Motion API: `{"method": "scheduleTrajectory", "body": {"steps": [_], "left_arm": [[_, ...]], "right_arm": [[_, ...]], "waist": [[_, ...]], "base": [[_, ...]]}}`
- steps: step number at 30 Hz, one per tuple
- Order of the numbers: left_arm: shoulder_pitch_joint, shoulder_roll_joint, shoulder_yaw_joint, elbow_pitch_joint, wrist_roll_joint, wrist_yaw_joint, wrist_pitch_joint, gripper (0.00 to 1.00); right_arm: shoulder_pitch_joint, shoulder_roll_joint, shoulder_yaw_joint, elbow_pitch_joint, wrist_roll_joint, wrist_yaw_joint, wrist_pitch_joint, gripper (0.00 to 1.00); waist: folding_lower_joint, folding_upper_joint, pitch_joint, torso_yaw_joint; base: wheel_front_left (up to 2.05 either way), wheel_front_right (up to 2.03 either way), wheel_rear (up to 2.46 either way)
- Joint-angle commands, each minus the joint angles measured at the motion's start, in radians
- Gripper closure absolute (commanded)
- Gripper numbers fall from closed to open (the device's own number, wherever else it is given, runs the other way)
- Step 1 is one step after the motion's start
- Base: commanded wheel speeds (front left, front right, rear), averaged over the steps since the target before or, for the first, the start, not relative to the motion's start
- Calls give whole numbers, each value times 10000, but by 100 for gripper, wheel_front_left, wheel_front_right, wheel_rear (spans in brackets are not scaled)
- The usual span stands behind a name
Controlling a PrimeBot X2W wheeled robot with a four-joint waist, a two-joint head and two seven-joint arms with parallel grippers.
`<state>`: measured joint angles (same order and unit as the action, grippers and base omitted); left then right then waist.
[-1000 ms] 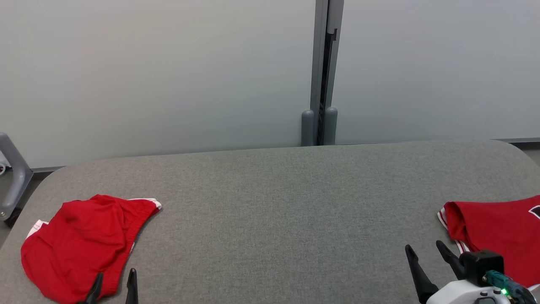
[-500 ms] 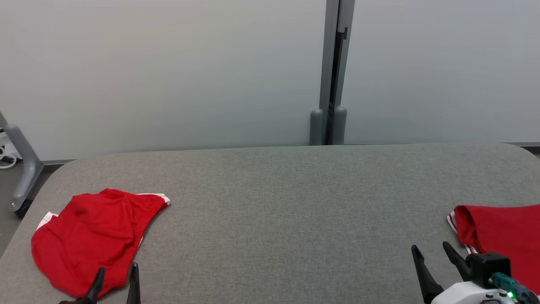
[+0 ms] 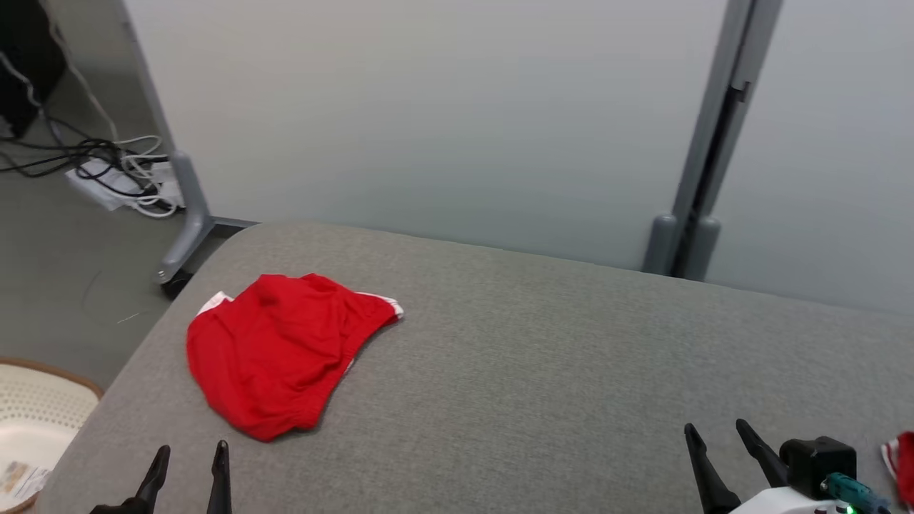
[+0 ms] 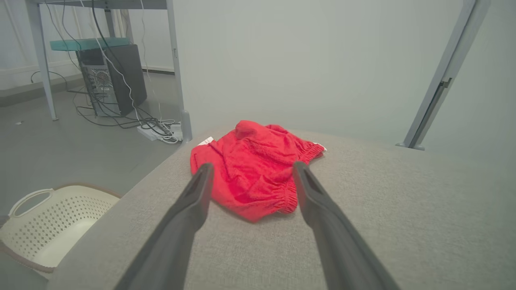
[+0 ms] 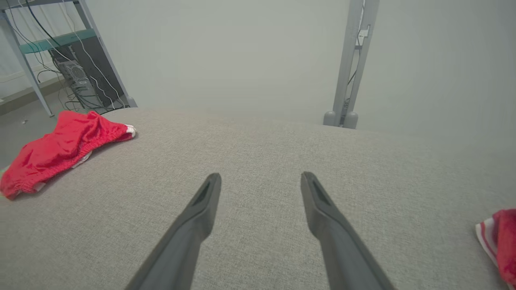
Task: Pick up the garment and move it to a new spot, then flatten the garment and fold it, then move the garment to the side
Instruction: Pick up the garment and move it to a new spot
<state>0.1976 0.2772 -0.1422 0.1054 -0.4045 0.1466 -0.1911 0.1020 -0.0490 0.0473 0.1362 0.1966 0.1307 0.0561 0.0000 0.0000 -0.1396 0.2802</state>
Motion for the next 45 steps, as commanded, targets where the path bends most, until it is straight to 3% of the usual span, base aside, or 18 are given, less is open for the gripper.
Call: {"method": "scheduleTrajectory", "body": {"steps": [1,11,24,31,38,45], "left_arm": [[126,81,1,-150,116,121,73,0],[756,-87,342,-818,-60,689,-61,0],[726,-162,492,-1179,-301,791,-152,0],[-497,159,135,-505,-645,207,969,0],[-3486,-92,-498,1857,-1441,-834,2810,0],[-6113,-448,-474,4613,-2074,-1566,3350,0]], "right_arm": [[-43,-35,122,82,69,2,-109,0],[-939,-47,972,447,178,2,-141,0],[-1381,-47,1184,982,110,2,-231,0],[-1158,-45,1178,940,98,2,-173,0],[-585,-42,844,503,-433,2,308,0],[-1166,-529,1632,-961,-698,1,1388,0]], "waist": [[0,0,-136,937],[0,0,467,1795],[0,0,617,1920],[0,0,587,1855],[0,0,682,1802],[0,0,2300,423]], "base": [[0,0,0],[0,0,0],[0,0,0],[0,0,0],[0,0,0],[0,0,0]]}}
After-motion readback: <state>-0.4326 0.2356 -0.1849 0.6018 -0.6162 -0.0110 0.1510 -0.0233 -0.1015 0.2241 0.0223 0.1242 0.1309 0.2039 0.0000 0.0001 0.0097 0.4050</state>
